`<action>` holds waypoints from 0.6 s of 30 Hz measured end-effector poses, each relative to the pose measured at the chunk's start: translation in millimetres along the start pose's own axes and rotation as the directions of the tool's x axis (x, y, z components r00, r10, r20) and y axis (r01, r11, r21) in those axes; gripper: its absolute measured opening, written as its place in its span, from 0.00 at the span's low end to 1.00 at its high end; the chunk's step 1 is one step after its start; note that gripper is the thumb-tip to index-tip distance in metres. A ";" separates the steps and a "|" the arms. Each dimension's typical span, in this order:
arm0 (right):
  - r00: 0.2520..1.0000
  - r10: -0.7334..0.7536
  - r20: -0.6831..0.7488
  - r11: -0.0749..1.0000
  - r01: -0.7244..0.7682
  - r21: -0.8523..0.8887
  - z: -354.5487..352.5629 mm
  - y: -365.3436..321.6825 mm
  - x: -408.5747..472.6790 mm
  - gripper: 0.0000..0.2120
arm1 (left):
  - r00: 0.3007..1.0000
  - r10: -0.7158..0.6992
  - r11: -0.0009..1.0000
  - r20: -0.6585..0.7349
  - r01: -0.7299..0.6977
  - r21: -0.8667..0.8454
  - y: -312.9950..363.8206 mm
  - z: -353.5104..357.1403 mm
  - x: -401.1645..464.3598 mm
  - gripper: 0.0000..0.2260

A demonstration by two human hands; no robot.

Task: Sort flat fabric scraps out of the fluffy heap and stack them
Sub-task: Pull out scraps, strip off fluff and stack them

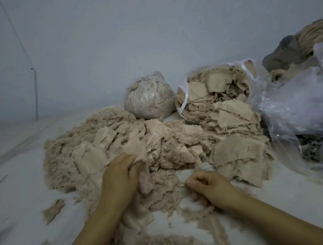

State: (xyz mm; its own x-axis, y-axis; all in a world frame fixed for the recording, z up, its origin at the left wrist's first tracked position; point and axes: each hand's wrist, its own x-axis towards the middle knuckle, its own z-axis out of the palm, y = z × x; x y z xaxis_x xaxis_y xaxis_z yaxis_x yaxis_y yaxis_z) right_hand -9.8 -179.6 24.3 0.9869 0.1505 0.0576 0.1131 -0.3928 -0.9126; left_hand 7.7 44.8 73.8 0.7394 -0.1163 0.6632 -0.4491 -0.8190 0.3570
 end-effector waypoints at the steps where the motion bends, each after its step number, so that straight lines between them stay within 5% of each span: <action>1: 0.999 0.045 0.008 0.988 -0.045 0.149 -0.4 -3.6 0.8 0.17 | 0.996 0.083 0.996 -0.013 -0.083 -0.020 13.9 1.9 -1.6 0.10; 3: 0.983 0.137 0.126 0.874 -0.180 0.452 -0.6 -10.4 1.6 0.25 | 0.980 0.197 0.979 0.015 -0.196 -0.052 38.6 9.8 -8.7 0.13; 6: 0.930 0.144 0.339 0.701 -0.337 0.628 5.6 -15.0 1.9 0.26 | 0.942 0.324 0.946 0.081 -0.322 -0.044 60.0 27.7 -21.1 0.12; 10: 0.976 0.146 0.161 0.610 -0.217 0.762 8.8 -15.0 6.3 0.15 | 0.865 0.467 0.883 0.183 -0.466 -0.051 65.6 48.7 -36.3 0.11; 14: 0.983 0.183 -0.005 0.473 -0.083 0.877 4.1 -13.3 10.0 0.05 | 0.960 0.274 0.960 0.060 -0.270 -0.069 46.6 62.7 -31.4 0.22; 18: 0.985 0.167 -0.032 0.271 -0.015 0.962 -7.3 -16.1 7.4 0.08 | 0.934 0.036 0.934 0.354 -0.157 0.320 5.2 81.9 -22.5 0.33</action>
State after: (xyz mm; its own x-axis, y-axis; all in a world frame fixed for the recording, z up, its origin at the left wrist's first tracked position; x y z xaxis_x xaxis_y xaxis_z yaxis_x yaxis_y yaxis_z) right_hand -3.5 -178.8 42.4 0.9951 0.0538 -0.0831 -0.0946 0.7643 -0.6379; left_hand 29.8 -2.9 6.9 0.8527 -0.3368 0.3993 -0.3749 -0.9269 0.0188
